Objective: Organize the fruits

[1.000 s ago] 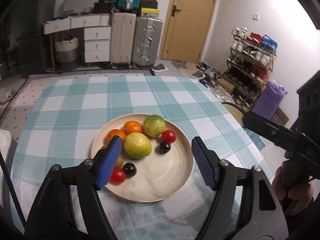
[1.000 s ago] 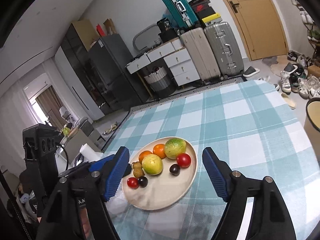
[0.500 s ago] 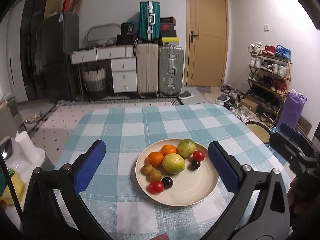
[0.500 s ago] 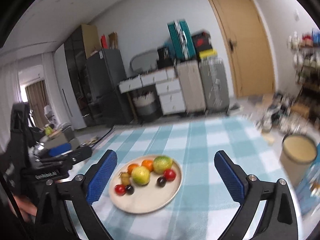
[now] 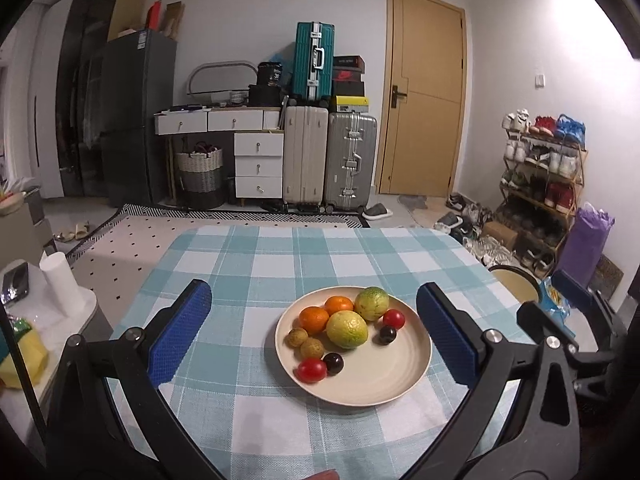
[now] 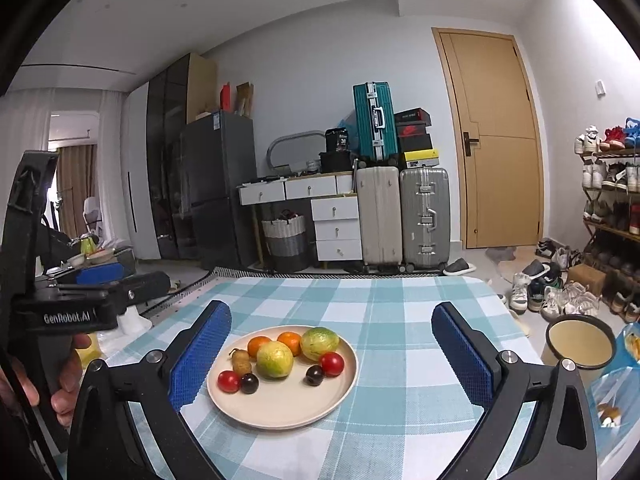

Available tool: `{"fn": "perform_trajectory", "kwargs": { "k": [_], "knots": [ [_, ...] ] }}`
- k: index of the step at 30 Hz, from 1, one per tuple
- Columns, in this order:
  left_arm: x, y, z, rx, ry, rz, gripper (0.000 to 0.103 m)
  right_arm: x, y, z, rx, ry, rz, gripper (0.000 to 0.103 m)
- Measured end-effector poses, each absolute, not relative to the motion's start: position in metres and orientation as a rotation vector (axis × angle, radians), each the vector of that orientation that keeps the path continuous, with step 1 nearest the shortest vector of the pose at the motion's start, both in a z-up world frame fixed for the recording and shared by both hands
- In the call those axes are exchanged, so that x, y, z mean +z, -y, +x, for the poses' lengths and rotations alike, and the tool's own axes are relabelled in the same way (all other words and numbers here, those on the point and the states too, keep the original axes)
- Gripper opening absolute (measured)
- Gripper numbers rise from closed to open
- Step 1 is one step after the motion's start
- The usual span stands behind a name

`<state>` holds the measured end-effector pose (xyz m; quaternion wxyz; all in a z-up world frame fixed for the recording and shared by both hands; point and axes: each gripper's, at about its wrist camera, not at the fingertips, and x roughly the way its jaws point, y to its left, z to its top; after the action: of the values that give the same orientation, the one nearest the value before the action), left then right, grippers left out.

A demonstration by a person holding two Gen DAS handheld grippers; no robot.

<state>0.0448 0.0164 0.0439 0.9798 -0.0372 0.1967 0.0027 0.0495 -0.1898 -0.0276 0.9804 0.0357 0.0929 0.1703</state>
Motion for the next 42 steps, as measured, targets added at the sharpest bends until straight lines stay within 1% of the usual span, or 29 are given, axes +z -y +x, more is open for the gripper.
{"fn": "perform_trajectory", "kwargs": {
  "k": [8, 11, 26, 31, 42],
  "knots": [
    [0.015, -0.023, 0.04, 0.034, -0.348, -0.088, 0.102, -0.041, 0.19, 0.044, 0.348, -0.152, 0.057, 0.102],
    [0.0, -0.027, 0.04, 0.043, -0.33, -0.085, 0.102, -0.049, 0.192, 0.047, 0.326, -0.17, 0.054, 0.102],
    [-0.054, -0.031, 0.06, 0.081, -0.348, -0.054, 0.102, -0.076, 0.187, 0.055, 0.335, -0.217, 0.0, 0.102],
    [-0.053, -0.023, 0.054, 0.065, -0.311, -0.016, 0.102, -0.08, 0.183, 0.065, 0.33, -0.266, -0.013, 0.102],
    [-0.052, -0.028, 0.054, 0.056, -0.313, -0.021, 0.102, -0.083, 0.177, 0.064, 0.331, -0.257, -0.032, 0.103]
  ]
}}
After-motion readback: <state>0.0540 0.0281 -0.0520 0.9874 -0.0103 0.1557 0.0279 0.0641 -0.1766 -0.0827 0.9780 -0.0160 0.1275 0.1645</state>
